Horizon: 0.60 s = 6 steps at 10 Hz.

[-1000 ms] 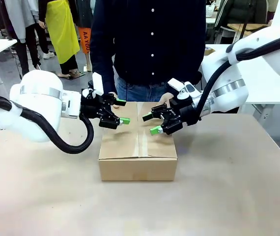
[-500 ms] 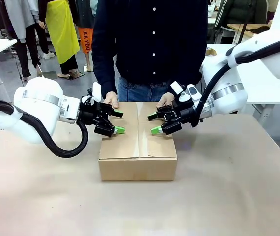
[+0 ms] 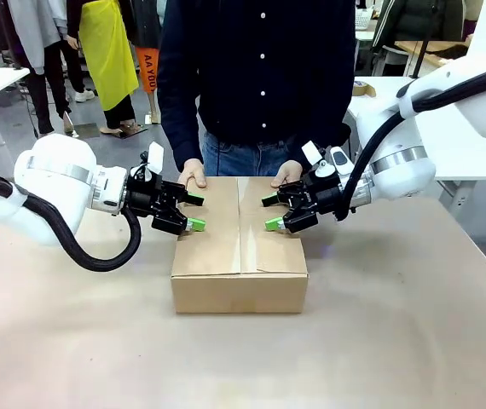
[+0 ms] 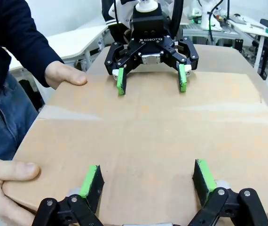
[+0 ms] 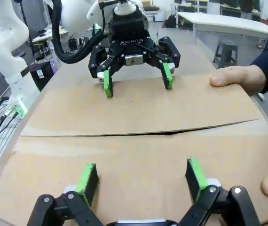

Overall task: Pack the gift set into the box.
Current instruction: Press and hold the closed box until the human finishes sealing it.

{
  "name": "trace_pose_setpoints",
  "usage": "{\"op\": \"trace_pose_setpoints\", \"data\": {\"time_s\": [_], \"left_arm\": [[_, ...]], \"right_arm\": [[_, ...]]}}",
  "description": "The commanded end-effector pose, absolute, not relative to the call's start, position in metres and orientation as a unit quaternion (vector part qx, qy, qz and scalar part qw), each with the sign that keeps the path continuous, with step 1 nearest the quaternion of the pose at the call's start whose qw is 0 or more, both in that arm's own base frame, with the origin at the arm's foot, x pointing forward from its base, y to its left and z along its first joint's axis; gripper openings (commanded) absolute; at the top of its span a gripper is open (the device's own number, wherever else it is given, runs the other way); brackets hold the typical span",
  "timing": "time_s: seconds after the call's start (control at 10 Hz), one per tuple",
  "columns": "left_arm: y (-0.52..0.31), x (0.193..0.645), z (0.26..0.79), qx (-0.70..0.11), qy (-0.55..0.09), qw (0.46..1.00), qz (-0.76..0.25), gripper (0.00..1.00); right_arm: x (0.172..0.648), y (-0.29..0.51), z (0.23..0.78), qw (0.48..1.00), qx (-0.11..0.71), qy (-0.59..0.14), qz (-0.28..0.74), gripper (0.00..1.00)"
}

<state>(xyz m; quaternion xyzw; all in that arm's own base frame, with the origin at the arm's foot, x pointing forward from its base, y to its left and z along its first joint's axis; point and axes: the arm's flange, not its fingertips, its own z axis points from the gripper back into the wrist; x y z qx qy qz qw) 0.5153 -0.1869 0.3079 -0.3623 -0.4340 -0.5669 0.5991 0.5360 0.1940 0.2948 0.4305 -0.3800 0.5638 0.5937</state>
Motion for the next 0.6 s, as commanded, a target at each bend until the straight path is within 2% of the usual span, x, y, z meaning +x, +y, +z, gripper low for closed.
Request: {"op": "trace_pose_setpoints", "data": {"time_s": [0.0, 0.5], "left_arm": [[-0.1881, 0.5152, 0.3078, -0.358, -0.438, 0.598, -0.567, 1.00], [-0.1881, 0.5152, 0.3078, -0.358, -0.438, 0.598, -0.567, 1.00]], "right_arm": [[0.5363, 0.1948, 0.2953, 0.594, 0.430, -0.380, 0.564, 1.00], [0.5363, 0.1948, 0.2953, 0.594, 0.430, -0.380, 0.564, 1.00]]}}
